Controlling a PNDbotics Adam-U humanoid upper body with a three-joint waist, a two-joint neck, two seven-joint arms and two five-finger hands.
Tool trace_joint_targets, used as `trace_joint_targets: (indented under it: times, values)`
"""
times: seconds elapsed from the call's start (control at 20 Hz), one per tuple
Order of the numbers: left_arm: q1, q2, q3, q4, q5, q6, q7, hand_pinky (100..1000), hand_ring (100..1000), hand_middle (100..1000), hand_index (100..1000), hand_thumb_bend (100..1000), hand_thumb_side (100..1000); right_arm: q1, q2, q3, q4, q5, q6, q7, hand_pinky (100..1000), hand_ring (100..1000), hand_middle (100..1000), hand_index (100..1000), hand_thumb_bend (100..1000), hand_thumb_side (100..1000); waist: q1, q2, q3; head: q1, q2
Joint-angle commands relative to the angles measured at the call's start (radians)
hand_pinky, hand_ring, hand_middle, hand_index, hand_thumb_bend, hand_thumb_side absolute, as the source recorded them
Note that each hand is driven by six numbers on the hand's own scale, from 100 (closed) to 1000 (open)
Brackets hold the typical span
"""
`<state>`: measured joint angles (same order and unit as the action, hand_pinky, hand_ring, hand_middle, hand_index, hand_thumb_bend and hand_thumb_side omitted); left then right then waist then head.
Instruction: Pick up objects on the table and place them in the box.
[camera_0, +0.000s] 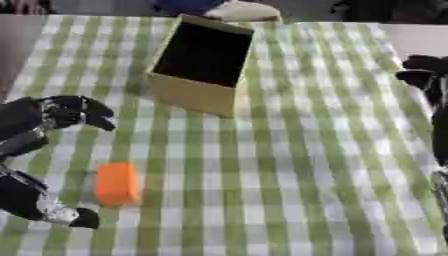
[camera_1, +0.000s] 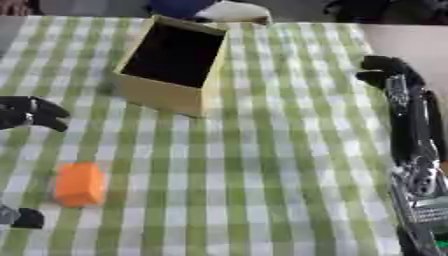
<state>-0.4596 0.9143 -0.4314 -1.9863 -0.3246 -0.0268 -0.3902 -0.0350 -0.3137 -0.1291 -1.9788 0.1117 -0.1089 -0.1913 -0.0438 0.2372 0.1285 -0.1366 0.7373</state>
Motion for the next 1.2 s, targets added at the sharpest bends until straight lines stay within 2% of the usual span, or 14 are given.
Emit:
trace_joint_targets:
  times: [0.05,0.35,1.2]
  values:
    - [-0.021,0.008,0.028,-0.014,0.014,0.023,-0.051,817,855,821,822,819,514,-0.007,-0.015,-0.004,-0.021,-0.005,-0.001,0.000,813,706,689,762,101,1000,0.004,-0.011,-0.001,-0.005,0.006]
    - [-0.020,-0.003,0.032,-0.014,0.019,0.066,-0.048,809,850,815,810,772,531,-0.013,-0.017,-0.003,-0.021,-0.003,-0.007,-0.002,813,708,689,762,100,1000,0.003,-0.004,-0.003,-0.004,0.010]
    - [-0.033,-0.041,0.012,-0.014,-0.029,0.150,-0.074,807,849,815,816,782,538,-0.025,-0.012,-0.002,-0.021,0.005,-0.007,-0.001,814,708,689,763,101,1000,-0.003,0.026,-0.010,0.015,-0.015]
